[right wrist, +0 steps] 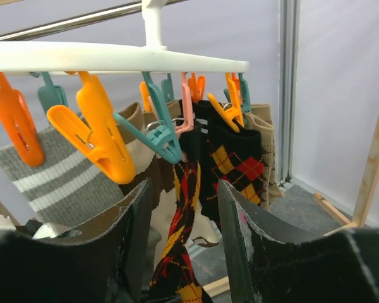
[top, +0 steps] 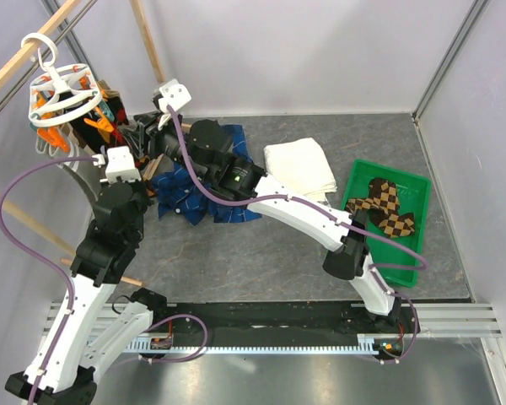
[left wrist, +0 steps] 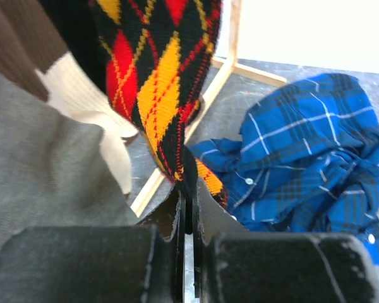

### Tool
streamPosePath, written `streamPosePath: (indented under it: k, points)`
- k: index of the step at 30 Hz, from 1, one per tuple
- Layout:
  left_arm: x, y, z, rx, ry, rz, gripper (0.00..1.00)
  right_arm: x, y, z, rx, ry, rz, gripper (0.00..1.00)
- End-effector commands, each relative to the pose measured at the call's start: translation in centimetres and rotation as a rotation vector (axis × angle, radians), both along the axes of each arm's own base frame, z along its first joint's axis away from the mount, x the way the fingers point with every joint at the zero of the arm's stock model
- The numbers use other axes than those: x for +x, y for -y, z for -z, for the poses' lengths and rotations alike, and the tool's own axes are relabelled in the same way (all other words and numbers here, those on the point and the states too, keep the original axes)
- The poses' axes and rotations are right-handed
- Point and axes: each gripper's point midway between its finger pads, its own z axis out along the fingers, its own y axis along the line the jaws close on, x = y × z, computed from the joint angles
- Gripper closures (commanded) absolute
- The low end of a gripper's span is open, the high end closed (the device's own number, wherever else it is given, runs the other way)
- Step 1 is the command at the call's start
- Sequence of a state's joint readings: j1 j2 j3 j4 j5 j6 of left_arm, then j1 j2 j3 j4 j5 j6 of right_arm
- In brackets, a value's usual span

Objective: Remove the socks clipped to the hanger
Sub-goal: Remove the sock from the hanger.

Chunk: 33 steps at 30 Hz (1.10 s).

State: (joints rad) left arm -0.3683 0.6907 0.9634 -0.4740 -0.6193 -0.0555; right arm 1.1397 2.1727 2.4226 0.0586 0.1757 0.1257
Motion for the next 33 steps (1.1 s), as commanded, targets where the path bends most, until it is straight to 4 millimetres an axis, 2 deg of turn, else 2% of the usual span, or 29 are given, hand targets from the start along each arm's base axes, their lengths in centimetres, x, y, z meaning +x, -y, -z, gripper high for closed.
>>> streamPosePath:
  k: [1,2,3,4,5,6,7,8,9,10,11,12,13,14,16,17,20,21,23,24,26,27,28,29,30,31,32,33]
  points:
    - [-0.3,1.4,-1.3,-0.078,0.03,0.073,0.98,-0.8,2.8,-3.9,0.082,0.033,0.037,0.47]
    - [-0.5,1.6,-1.4,-0.092,0.028,0.078,0.98,-0.8,3.4,-4.0,0.082,0.031,0.053,0.46]
    - [-0.6,1.7,-1.6,-0.103,0.027,0.087,0.98,-0.5,3.4,-2.4,0.043,0.02,0.067,0.46]
    - [-0.9,1.7,-1.9,-0.111,0.022,0.087,0.98,-1.0,4.8,-3.7,0.06,0.029,0.078,0.45]
    - [-1.1,1.7,-2.0,-0.132,0.024,0.086,0.98,-0.9,5.3,-3.7,0.06,0.03,0.093,0.44]
    - [-1.3,1.7,-2.2,-0.142,0.025,0.086,0.98,-0.8,5.3,-1.9,0.014,0.026,0.103,0.44]
    - [-1.7,1.7,-2.5,-0.163,0.025,0.084,0.98,-1.3,6.5,-3.0,0.028,0.041,0.104,0.43]
    - [-1.9,1.7,-2.7,-0.169,0.024,0.083,0.98,-1.5,6.7,-2.6,0.016,0.046,0.098,0.42]
    - [-2.0,1.7,-2.7,-0.172,0.016,0.088,0.98,-1.5,6.5,-0.1,-0.04,0.045,0.093,0.41]
    - [-2.4,1.7,-3.6,-0.189,0.03,0.086,0.98,-2.2,7.7,-1.3,-0.013,0.065,0.088,0.4]
    - [-2.7,1.5,-3.4,-0.186,0.008,0.085,0.98,-2.6,7.8,-0.7,-0.026,0.078,0.072,0.39]
    - [-2.9,1.6,-3.5,-0.189,0.002,0.086,0.98,-3.1,7.4,2.1,-0.083,0.079,0.034,0.39]
    - [-3.2,1.5,-4.4,-0.202,0.017,0.088,0.98,-3.9,8.3,0.9,-0.06,0.128,0.022,0.37]
    - [-3.5,1.5,-4.3,-0.203,0.003,0.088,0.98,-4.1,8.1,3.7,-0.103,0.124,0.004,0.37]
    - [-3.9,1.6,-5.1,-0.225,0.018,0.099,0.98,-5.2,8.6,3.4,-0.073,0.169,-0.036,0.36]
    - [-4.2,1.5,-5.2,-0.227,0.019,0.1,0.98,-5.4,8.4,5.3,-0.104,0.165,-0.052,0.35]
    - [-4.8,1.0,-6.4,-0.235,0.052,0.092,0.98,-6.2,7.3,7.5,-0.137,0.178,-0.12,0.3]
    - [-5.1,0.8,-6.7,-0.236,0.062,0.085,0.98,-6.1,6.6,8.9,-0.156,0.168,-0.127,0.29]
    - [-5.5,0.6,-7.1,-0.244,0.076,0.086,0.98,-7.3,5.3,9.7,-0.152,0.181,-0.215,0.25]
    - [-5.6,0.8,-7.3,-0.251,0.078,0.098,0.98,-7.6,4.2,11.0,-0.166,0.176,-0.241,0.24]
    - [-5.7,1.1,-7.5,-0.259,0.081,0.117,0.98,-8.2,3.1,10.9,-0.149,0.195,-0.275,0.23]
    - [-5.8,1.5,-7.5,-0.265,0.08,0.136,0.98,-8.3,2.0,12.4,-0.172,0.188,-0.29,0.23]
    - [-5.7,1.7,-7.6,-0.268,0.085,0.15,0.98,-8.3,1.4,13.0,-0.188,0.183,-0.298,0.22]
    - [-5.7,2.1,-7.7,-0.271,0.082,0.172,0.98,-8.4,0.7,12.3,-0.181,0.197,-0.308,0.22]
    - [-5.6,2.2,-7.6,-0.271,0.081,0.177,0.98,-8.5,-0.4,13.8,-0.214,0.192,-0.321,0.21]
    - [-5.6,2.3,-7.7,-0.275,0.085,0.183,0.98,-8.5,-0.9,14.3,-0.232,0.187,-0.329,0.21]
    - [-5.6,2.5,-7.8,-0.279,0.087,0.191,0.98,-8.5,-1.3,13.9,-0.225,0.193,-0.332,0.21]
    - [-5.6,2.6,-7.9,-0.284,0.087,0.198,0.98,-8.5,-2.0,14.8,-0.237,0.185,-0.337,0.21]
